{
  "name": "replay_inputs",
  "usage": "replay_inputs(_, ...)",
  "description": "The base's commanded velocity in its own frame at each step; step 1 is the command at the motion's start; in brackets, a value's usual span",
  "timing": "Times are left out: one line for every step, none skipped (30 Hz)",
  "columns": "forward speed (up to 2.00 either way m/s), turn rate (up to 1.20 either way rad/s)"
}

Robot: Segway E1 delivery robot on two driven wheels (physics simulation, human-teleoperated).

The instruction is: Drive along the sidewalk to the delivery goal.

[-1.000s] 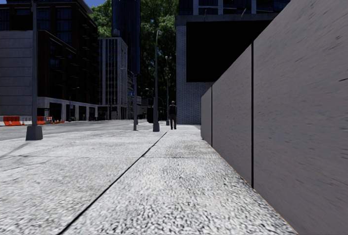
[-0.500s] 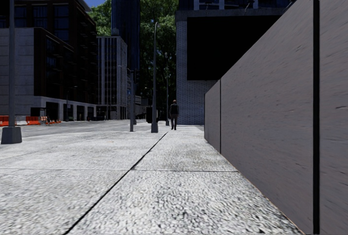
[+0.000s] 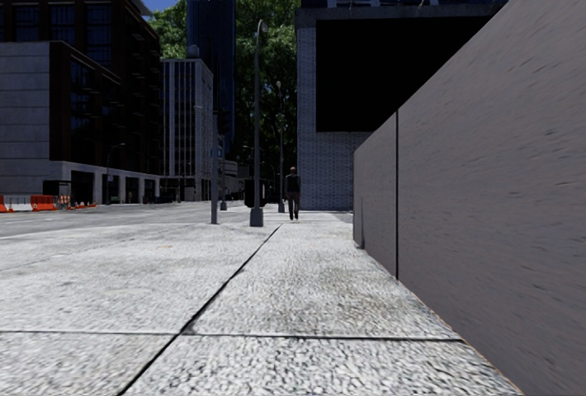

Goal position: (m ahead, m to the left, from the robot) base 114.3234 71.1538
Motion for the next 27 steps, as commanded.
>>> replay_inputs(2.0, 0.0)
replay_inputs(2.0, 0.0)
replay_inputs(2.0, 0.0)
replay_inputs(2.0, 0.0)
replay_inputs(2.0, 0.0)
replay_inputs(2.0, 0.0)
replay_inputs(2.0, 0.0)
replay_inputs(2.0, 0.0)
replay_inputs(2.0, 0.0)
replay_inputs(2.0, 0.0)
replay_inputs(2.0, 0.0)
replay_inputs(2.0, 0.0)
replay_inputs(2.0, 0.0)
replay_inputs(2.0, 0.0)
replay_inputs(2.0, 0.0)
replay_inputs(2.0, 0.0)
replay_inputs(2.0, 0.0)
replay_inputs(2.0, 0.0)
replay_inputs(2.0, 0.0)
replay_inputs(2.0, 0.0)
replay_inputs(2.0, 0.0)
replay_inputs(2.0, 0.0)
replay_inputs(2.0, 0.0)
replay_inputs(2.0, 0.0)
replay_inputs(2.0, 0.0)
replay_inputs(2.0, 0.0)
replay_inputs(2.0, 0.0)
